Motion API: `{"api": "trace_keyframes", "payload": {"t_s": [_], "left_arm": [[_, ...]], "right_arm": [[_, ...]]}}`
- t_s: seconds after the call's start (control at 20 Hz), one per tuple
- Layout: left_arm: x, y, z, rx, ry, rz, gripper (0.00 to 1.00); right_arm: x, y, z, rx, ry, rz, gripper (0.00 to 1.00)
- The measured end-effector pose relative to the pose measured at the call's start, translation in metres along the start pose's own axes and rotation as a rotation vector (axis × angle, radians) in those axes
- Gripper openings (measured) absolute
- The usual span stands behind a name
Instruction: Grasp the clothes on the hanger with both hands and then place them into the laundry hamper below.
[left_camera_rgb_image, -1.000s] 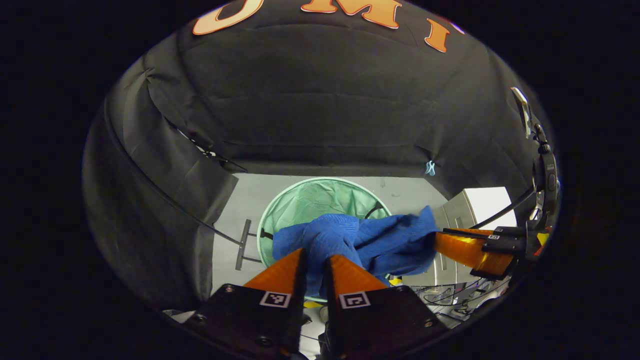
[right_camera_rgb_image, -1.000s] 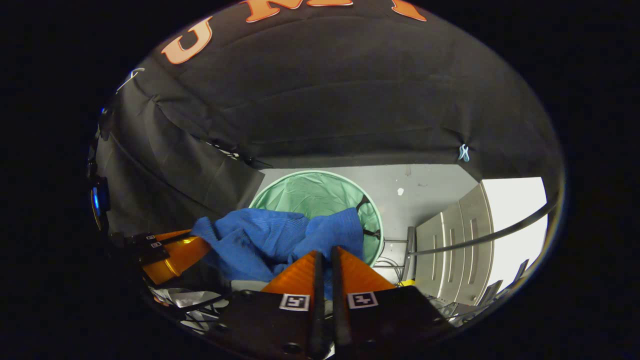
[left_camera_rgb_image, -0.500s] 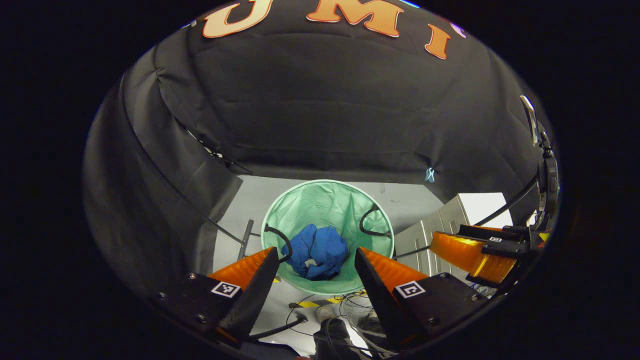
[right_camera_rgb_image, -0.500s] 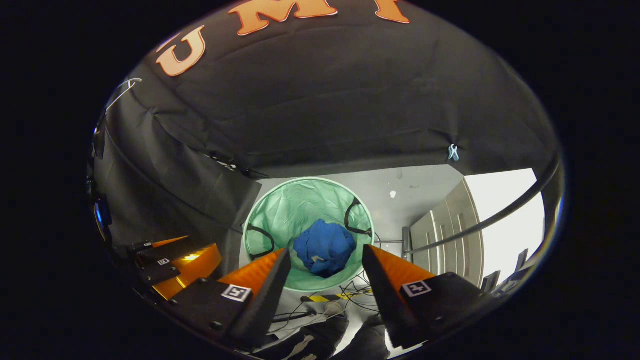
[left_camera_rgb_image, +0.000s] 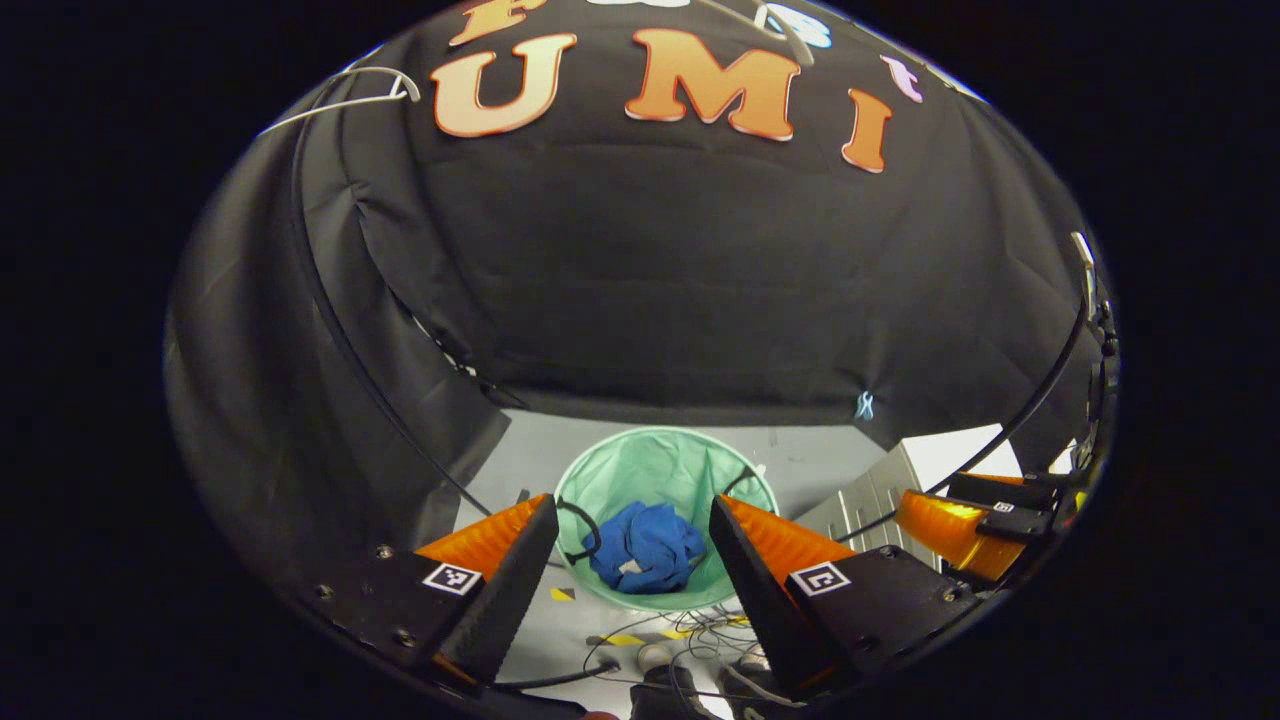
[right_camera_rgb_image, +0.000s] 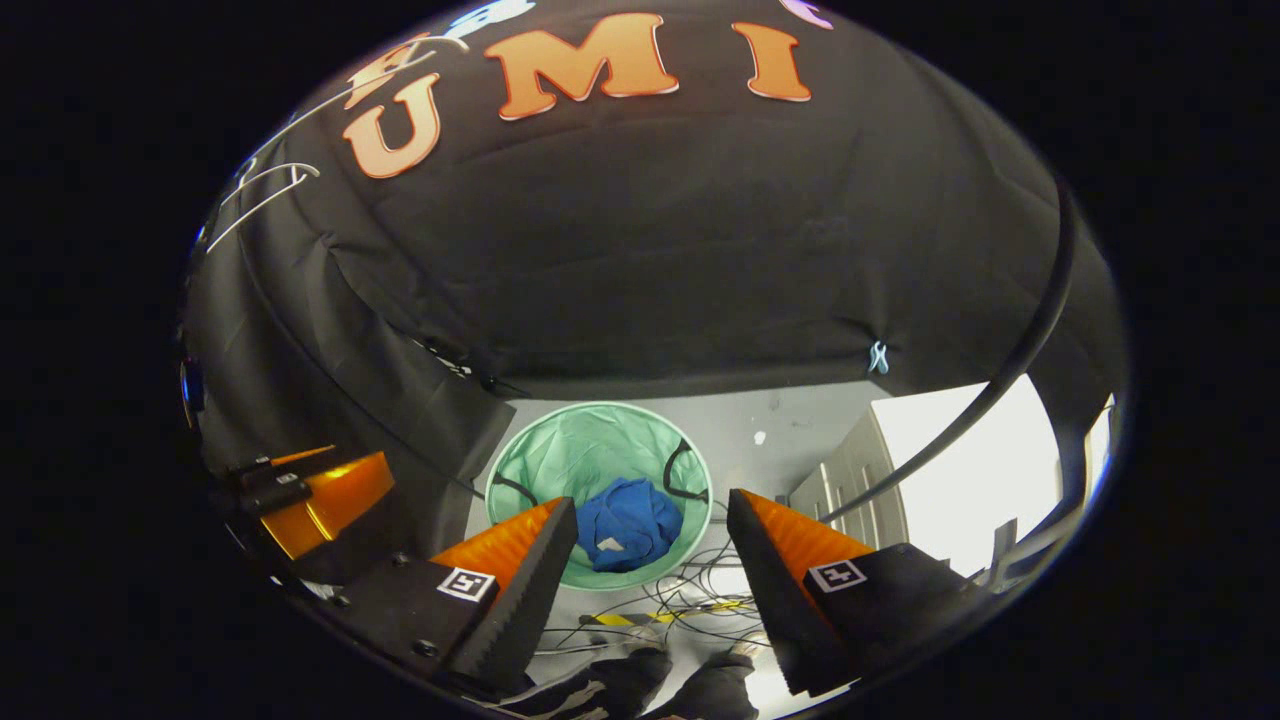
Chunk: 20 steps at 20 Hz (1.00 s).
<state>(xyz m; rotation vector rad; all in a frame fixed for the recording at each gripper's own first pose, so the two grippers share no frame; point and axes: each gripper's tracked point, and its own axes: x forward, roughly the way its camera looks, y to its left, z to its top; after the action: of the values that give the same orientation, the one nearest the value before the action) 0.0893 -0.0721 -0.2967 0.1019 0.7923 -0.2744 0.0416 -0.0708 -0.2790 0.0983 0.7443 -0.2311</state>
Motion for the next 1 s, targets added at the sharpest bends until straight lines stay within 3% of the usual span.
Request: {"api": "trace_keyframes", "payload": {"t_s": [0.55, 0.75, 1.0], "left_arm": [[-0.106, -0.013, 0.098, 0.014, -0.327, -0.019, 0.96], [-0.148, -0.017, 0.148, 0.025, -0.491, -0.022, 0.95], [-0.183, -0.028, 0.192, -0.009, -0.609, -0.067, 0.94]], "right_arm": [[-0.104, -0.003, 0.081, -0.014, -0.282, -0.01, 0.98], [-0.149, 0.002, 0.128, -0.011, -0.431, -0.009, 0.98], [-0.198, 0.011, 0.179, -0.027, -0.579, 0.016, 1.0]]}}
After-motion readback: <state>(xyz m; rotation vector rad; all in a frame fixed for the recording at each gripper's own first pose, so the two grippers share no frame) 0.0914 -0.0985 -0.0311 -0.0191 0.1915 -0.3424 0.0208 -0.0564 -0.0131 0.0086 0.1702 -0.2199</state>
